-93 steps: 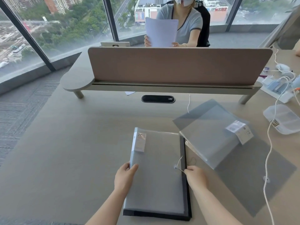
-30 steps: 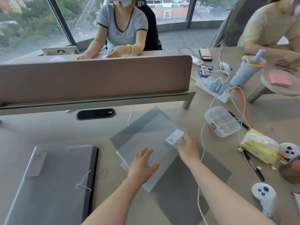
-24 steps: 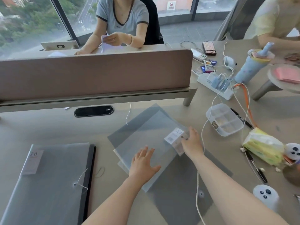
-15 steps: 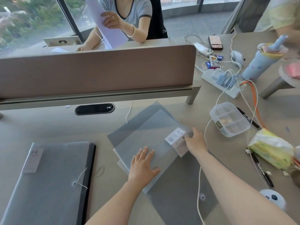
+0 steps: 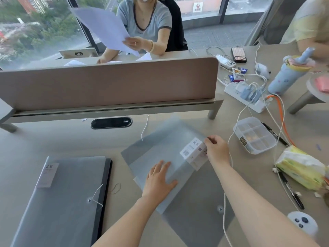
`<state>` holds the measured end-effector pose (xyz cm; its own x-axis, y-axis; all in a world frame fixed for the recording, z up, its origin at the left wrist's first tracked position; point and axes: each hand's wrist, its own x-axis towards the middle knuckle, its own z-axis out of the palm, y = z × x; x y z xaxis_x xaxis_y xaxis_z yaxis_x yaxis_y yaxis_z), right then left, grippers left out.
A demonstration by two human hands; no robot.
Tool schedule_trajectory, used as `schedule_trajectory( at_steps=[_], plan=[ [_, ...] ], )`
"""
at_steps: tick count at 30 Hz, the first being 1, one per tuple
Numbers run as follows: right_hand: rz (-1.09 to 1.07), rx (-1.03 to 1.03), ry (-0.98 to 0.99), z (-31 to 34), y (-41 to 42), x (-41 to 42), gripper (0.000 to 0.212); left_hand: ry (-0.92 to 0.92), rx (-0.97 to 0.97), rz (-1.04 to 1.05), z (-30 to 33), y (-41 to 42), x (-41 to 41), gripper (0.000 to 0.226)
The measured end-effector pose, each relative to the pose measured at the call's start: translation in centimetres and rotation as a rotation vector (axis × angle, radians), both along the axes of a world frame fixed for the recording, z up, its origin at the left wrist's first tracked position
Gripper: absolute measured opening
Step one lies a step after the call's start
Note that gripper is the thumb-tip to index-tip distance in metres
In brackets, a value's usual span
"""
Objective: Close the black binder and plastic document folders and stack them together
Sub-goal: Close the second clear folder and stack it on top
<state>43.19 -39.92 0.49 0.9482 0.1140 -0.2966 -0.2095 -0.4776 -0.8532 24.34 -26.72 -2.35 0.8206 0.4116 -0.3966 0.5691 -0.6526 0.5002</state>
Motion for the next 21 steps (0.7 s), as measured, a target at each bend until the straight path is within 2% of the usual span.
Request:
schedule_trajectory(
  at_steps=[4,12,21],
  plan=[
    [-0.009,0.160,-0.034,2.8,1.4,-1.7,0.012,-0.089,-0.004,0.022,1.9,0.3,-0.1,0.073],
    [0.073,0.318,-0.150,8.8,5.1,-6.3,0.021,-0.384,-0.023,0.086,6.2,1.0,-1.1,0.065],
    [0.219,0.478,-0.358,15.6,9.7,-12.7,0.017,-0.653,0.018,0.242,10.5,3.9,-5.3,0.051]
  ],
)
